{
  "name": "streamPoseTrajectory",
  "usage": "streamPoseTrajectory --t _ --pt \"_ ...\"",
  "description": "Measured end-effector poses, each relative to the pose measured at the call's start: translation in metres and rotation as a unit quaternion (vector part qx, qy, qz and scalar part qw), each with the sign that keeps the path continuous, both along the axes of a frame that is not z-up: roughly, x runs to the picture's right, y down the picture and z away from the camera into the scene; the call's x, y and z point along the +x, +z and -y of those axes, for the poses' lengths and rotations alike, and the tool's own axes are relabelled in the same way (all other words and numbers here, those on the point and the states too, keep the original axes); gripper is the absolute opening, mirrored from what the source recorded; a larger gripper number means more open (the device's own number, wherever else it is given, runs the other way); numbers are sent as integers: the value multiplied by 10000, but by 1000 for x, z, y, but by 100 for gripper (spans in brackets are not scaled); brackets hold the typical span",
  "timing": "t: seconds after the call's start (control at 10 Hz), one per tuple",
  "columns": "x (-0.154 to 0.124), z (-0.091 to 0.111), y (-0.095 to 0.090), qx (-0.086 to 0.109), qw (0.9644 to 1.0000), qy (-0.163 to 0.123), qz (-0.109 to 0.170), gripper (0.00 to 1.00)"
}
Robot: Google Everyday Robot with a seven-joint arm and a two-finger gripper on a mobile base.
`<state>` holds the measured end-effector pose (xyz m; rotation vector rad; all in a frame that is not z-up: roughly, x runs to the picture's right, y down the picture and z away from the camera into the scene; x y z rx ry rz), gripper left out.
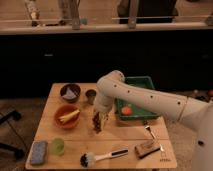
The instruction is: Place grapes in table surface
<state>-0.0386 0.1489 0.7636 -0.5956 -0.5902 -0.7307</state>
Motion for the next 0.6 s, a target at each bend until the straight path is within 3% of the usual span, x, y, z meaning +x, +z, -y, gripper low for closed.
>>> streamPoseTrajectory --t 0.6 --pt "-8 -24 14 -510 9985 -41 196 2"
